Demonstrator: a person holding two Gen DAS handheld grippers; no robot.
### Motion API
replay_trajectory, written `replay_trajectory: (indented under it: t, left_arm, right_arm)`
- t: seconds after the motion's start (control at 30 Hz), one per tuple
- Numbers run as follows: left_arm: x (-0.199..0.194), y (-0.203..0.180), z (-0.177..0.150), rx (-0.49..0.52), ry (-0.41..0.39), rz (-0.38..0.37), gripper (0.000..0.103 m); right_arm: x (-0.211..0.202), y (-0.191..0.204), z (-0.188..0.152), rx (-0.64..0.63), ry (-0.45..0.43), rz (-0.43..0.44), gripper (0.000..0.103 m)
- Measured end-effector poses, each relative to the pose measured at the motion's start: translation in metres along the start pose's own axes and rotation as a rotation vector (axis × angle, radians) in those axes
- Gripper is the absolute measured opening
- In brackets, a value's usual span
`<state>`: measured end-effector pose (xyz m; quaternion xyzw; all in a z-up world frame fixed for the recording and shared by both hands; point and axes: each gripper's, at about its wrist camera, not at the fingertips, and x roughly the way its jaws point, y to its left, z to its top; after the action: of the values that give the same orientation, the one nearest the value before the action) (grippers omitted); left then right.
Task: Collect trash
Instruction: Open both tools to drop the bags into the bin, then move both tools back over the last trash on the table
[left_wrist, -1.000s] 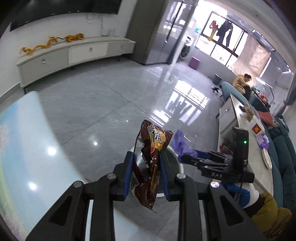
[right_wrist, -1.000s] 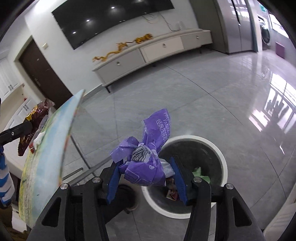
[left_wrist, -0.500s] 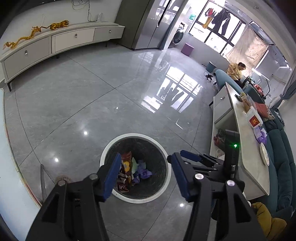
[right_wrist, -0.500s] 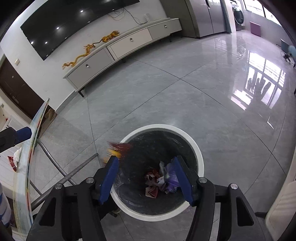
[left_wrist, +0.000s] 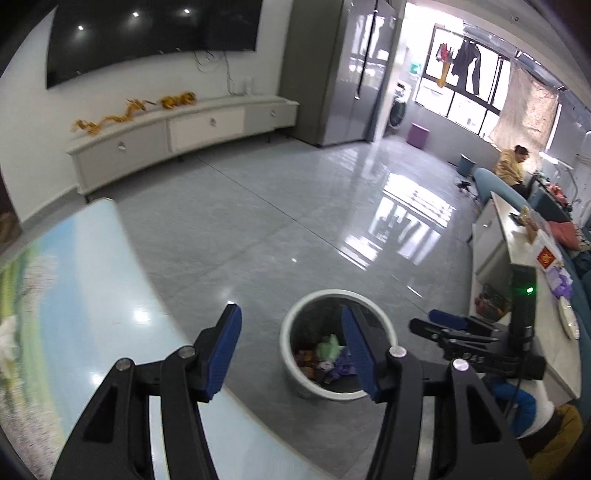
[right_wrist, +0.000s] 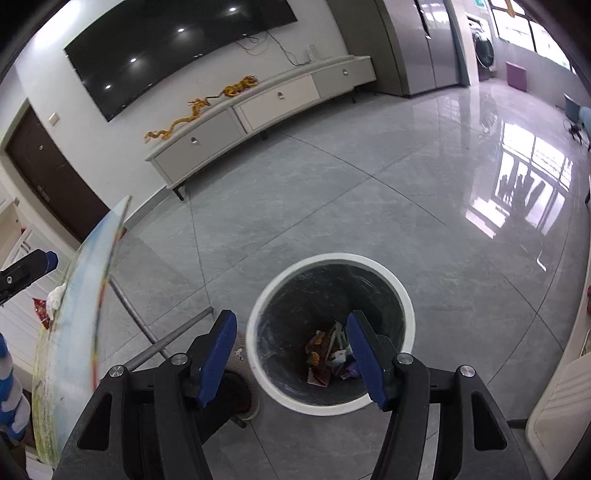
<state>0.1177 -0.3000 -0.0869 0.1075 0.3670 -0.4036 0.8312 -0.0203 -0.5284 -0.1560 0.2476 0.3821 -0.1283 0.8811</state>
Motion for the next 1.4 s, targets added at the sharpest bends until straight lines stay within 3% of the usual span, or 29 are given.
replay_trajectory:
  t: [0.27,0.4,0.53,1.03,1.4]
  left_arm:
    - [-0.086,0.045,-0.031,-0.045,-0.106,0.232,0.055]
    - [-0.125,0.071,-0.051,-0.098,-0.148,0.319,0.065]
    - [-0.161,0.096,-0.072,-0.147,-0.198,0.384,0.066]
    - [-0.216,0.165,-0.122,-0.293,-0.280,0.414,0.066]
    - [-0.210,0.260,-0.171,-0.463,-0.189,0.426,0.066]
  right_arm:
    - [-0.022,0.088,0.003,-0.164,-0.038,0.073,0.067]
    - [-0.027,0.136,0.001,-0.246,-0.045,0.118,0.071]
    - [-0.027,0.176,-0.004,-0.319,-0.038,0.149,0.073]
    - [-0.029,0.297,-0.027,-0.545,0.014,0.179,0.073]
    - [0.015,0.388,-0.036,-0.700,0.099,0.248,0.073]
